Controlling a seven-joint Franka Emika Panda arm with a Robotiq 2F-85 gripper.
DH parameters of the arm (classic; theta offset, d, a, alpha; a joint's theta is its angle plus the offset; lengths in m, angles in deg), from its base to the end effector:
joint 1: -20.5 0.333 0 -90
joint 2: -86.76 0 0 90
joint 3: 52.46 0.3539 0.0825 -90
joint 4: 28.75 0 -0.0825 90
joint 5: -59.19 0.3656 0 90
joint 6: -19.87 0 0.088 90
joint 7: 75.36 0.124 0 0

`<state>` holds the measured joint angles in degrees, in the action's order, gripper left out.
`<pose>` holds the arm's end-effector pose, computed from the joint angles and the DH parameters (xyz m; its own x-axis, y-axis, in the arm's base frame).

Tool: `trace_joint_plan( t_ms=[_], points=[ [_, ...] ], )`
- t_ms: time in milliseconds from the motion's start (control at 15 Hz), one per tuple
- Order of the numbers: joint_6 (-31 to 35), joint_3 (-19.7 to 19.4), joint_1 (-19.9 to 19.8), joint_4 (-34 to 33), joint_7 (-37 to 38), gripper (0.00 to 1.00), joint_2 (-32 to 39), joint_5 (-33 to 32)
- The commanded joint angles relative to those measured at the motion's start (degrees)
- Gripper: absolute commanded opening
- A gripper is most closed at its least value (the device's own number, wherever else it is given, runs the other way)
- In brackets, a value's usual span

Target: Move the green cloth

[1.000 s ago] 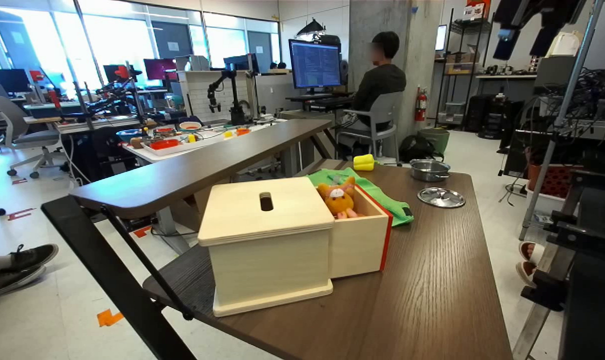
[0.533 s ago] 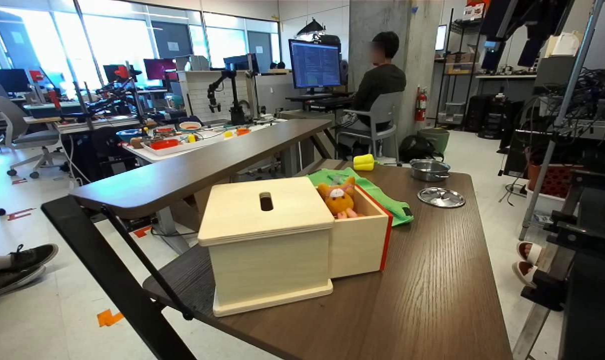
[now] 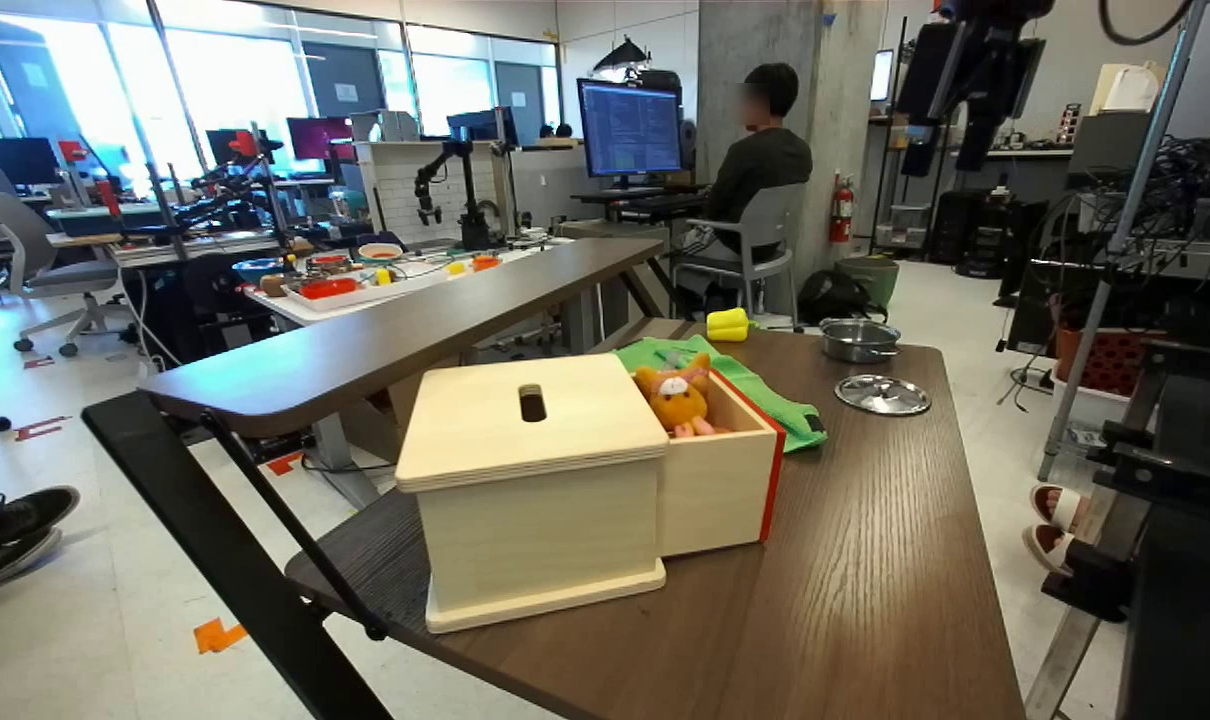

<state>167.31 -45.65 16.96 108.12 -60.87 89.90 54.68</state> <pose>0.5024 0.0291 0.3434 0.9822 -0.1305 0.1354 -0.1331 -0.9910 0.0105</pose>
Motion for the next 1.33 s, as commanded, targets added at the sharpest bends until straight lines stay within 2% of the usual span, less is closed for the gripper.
trace_joint_plan(
  t_ms=[0, 667, 1000, 1267],
  points=[
    [-1.0, -1.8, 2.0, -11.8, -9.1, 1.00, 10.8, 4.2],
    [-2.3, 0.8, 3.2, -37.5, -19.9, 1.00, 35.1, 6.4],
    [-4.1, 1.1, 5.2, -48.3, -20.2, 1.00, 43.4, 5.5],
    [-8.8, 0.9, 7.0, -56.1, -20.0, 1.00, 49.8, 5.2]
  ],
)
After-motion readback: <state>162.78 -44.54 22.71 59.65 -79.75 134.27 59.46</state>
